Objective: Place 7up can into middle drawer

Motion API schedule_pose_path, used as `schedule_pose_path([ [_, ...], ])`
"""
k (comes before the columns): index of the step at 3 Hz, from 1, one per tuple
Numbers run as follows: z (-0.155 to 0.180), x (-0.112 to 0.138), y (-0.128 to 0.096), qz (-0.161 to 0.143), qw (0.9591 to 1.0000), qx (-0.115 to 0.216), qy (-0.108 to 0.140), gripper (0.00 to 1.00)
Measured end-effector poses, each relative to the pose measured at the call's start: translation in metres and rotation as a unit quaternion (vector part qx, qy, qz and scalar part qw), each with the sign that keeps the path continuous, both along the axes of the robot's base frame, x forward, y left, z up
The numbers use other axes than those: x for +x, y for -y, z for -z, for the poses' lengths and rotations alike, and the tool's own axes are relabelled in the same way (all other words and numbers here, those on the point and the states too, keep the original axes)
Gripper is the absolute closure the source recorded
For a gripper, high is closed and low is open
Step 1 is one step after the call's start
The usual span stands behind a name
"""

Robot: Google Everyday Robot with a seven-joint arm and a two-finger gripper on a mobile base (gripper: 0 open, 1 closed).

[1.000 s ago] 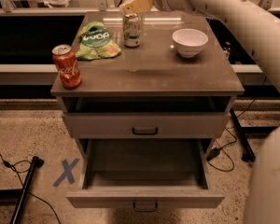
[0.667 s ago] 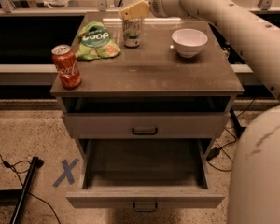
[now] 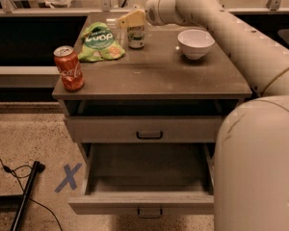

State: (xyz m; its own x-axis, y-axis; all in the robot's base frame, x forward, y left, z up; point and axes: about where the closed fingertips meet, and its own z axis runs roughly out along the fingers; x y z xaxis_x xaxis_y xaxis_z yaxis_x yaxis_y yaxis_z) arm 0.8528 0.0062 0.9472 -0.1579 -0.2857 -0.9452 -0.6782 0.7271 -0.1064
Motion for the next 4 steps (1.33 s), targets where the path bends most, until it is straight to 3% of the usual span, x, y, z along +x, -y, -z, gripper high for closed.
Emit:
schedule_pose_path([
  [1, 0.007, 0.012, -0.008, -0.003, 1.0000, -0.007, -0.003, 0.00],
  [3, 0.020, 0.033, 0.019, 0.037, 0.9990, 0.016, -0.018, 0.01],
  [4, 0.023, 0.035, 0.016, 0.027, 0.9991, 0.020, -0.025, 0.17],
])
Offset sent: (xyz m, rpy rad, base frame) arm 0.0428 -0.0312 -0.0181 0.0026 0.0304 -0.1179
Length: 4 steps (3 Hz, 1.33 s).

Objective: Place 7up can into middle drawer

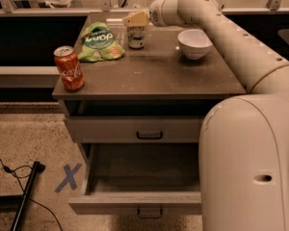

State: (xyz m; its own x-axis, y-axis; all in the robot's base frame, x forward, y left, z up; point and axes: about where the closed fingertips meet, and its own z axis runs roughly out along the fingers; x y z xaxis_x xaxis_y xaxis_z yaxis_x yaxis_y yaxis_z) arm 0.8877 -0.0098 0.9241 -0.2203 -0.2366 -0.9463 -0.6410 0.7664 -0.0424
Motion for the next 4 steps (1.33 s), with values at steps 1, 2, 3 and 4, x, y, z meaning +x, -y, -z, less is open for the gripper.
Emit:
schedule_pose_path([
  [1, 0.007, 0.000, -0.011, -0.019, 0.9997, -0.011, -0.010, 0.18],
  [2, 0.014, 0.001, -0.020, -0.030, 0.9991, -0.020, -0.020, 0.19],
  [3, 0.018, 0.000, -0.023, -0.038, 0.9988, -0.014, -0.026, 0.37],
  [4, 0.007, -0.005, -0.021, -0.051, 0.9986, 0.007, -0.010, 0.61],
])
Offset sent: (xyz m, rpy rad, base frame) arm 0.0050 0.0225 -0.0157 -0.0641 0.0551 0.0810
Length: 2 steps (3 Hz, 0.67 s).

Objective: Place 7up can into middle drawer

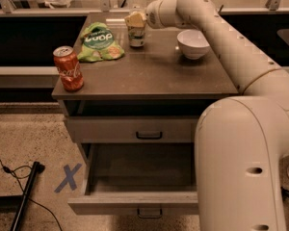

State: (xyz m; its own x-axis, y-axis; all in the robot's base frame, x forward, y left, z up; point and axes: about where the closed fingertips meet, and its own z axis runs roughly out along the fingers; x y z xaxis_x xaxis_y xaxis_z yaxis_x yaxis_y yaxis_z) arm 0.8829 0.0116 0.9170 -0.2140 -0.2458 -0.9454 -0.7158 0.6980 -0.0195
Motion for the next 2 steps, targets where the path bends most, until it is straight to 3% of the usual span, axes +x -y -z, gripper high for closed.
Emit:
schedule_pose_path([
  [1, -0.019, -0.012, 0.005, -0.024, 0.9991, 0.020, 0.030, 0.84],
  [2, -0.063, -0.037, 0.024, -0.052, 0.9940, 0.021, 0.094, 1.00],
])
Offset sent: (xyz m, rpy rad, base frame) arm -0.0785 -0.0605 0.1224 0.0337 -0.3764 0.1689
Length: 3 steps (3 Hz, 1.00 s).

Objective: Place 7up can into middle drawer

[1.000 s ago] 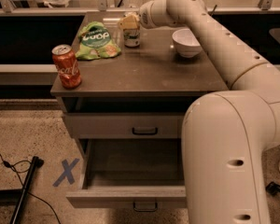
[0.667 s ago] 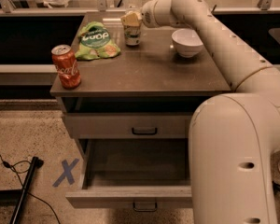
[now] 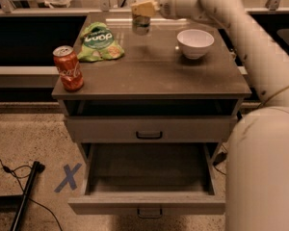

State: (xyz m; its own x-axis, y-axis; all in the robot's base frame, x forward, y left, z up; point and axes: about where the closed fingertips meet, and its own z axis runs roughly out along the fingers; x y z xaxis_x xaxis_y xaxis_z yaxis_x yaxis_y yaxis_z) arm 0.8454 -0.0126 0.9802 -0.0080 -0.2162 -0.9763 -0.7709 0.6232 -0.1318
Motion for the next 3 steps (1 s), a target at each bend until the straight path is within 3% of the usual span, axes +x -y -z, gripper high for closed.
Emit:
schedule_pose_path([
  [1, -0.047, -0.046, 0.021, -0.026, 0.9971, -0.027, 0.067, 1.00],
  [2, -0.062, -0.104, 0.035, -0.063, 0.9914, -0.049, 0.104, 1.00],
  [3, -0.029, -0.166, 0.040, -0.125, 0.9873, -0.042, 0.089, 1.00],
])
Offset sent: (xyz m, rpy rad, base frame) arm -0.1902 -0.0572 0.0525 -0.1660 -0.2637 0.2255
